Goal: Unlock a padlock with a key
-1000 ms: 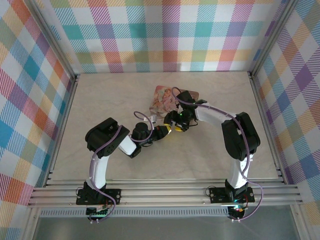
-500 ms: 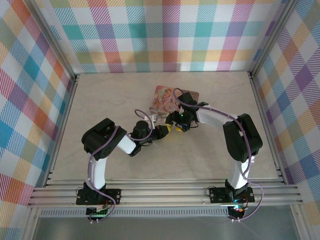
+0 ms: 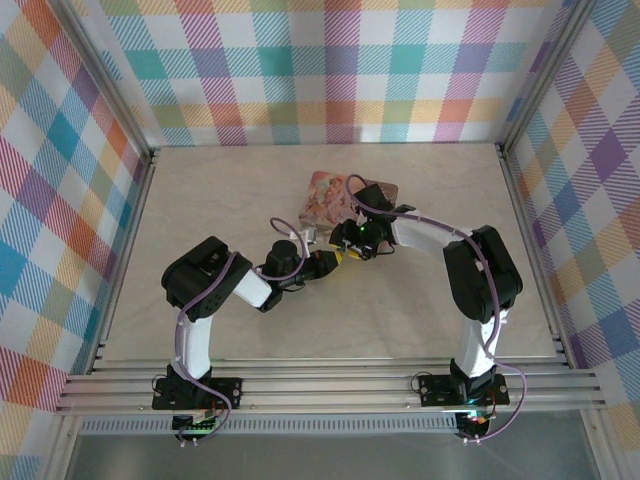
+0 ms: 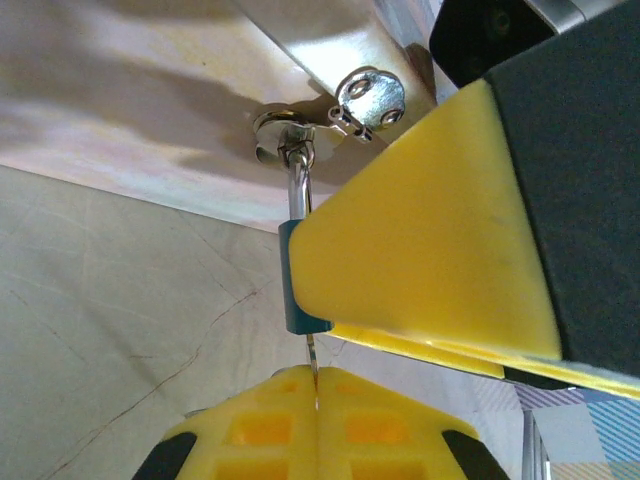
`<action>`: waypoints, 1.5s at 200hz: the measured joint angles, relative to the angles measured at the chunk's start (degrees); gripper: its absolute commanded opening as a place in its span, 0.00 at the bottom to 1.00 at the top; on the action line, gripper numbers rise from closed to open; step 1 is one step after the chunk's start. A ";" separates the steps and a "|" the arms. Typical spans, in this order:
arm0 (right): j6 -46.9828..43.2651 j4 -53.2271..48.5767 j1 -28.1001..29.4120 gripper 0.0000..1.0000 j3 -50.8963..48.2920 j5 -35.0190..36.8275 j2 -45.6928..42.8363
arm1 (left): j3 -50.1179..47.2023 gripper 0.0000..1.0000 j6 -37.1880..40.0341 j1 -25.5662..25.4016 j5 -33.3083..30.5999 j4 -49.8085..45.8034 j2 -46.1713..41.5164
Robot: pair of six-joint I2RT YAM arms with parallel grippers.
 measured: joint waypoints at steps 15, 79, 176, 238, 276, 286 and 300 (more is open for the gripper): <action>-0.04 0.52 0.00 0.49 0.00 -0.20 0.13 | 0.00 0.00 0.02 0.11 0.42 -0.04 -0.17; -0.50 1.97 -0.11 0.29 0.00 -0.63 0.72 | 0.00 0.00 0.74 0.96 1.66 -0.83 -0.98; 0.17 2.03 -0.22 0.00 0.02 -1.36 0.70 | 1.55 0.04 6.16 1.18 1.01 -11.50 -5.42; 3.02 2.40 -0.22 0.00 0.11 -1.79 0.52 | 0.55 0.47 7.37 1.18 -1.46 -17.57 -13.70; 5.64 2.14 -0.24 0.00 0.57 -1.55 0.52 | -4.46 0.47 3.21 1.55 -3.89 -17.46 -20.76; 6.29 2.23 -0.22 0.00 0.57 -1.29 0.52 | -5.75 0.45 1.05 1.55 -4.11 -16.26 -20.98; 7.21 2.29 -0.22 0.00 0.61 -1.01 0.48 | -7.45 0.43 -1.86 1.55 -4.48 -14.34 -20.63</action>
